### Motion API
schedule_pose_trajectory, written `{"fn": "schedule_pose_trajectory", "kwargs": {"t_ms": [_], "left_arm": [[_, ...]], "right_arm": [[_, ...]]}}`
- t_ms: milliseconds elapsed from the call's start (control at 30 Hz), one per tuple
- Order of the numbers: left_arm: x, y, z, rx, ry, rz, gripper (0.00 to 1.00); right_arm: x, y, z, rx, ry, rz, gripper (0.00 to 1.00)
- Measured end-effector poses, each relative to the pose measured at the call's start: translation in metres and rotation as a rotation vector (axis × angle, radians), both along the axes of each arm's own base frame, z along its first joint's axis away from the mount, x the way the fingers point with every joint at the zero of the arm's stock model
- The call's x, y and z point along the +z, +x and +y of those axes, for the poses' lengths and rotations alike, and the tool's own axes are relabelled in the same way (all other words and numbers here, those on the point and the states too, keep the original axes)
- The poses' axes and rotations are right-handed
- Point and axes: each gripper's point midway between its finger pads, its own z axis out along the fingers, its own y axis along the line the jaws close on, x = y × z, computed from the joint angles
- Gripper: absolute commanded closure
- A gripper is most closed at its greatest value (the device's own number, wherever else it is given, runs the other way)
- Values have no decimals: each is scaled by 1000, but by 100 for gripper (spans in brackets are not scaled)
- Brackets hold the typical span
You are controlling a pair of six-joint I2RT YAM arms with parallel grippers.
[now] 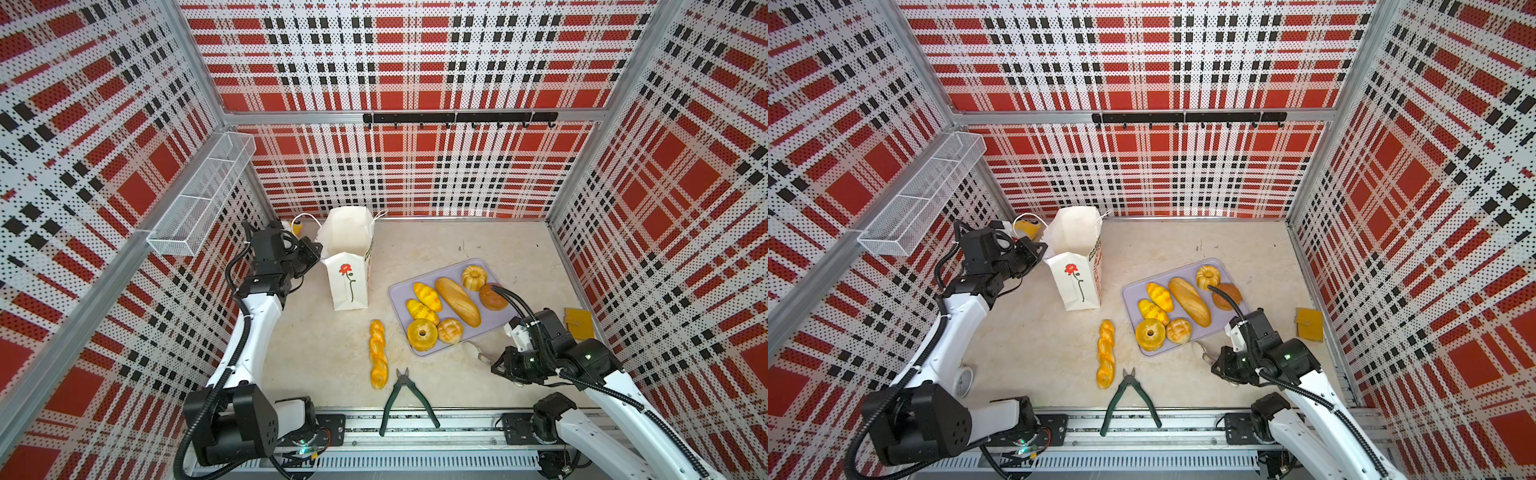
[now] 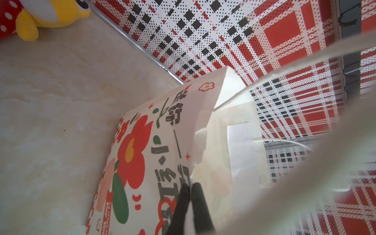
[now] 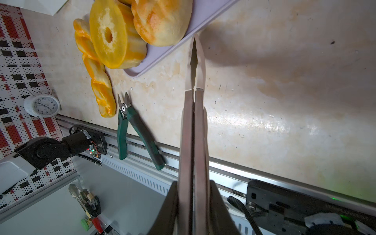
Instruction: Take the fake bread out of the paper bag
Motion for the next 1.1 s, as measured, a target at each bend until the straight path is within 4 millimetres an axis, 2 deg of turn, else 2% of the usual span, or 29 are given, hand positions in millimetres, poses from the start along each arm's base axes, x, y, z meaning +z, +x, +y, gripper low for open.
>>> {"fn": "schedule_pose_trajectory", "kwargs": {"t_ms": [133,600,733,1100], "left_arm": [[-2,-1,0,-6,8,6,100],[-6,-4,-1,-21,30,19,100],[-7,-4,-1,-23,32,21,100],[-10,-4,-2,-42,50,24,100]], "right_arm": [[-1,1,1,3,-2,12,100],[20,0,7,18,48,-10,100],[23,6,13,21,62,-10,100],[9,37,27,23,52,4,100]]}}
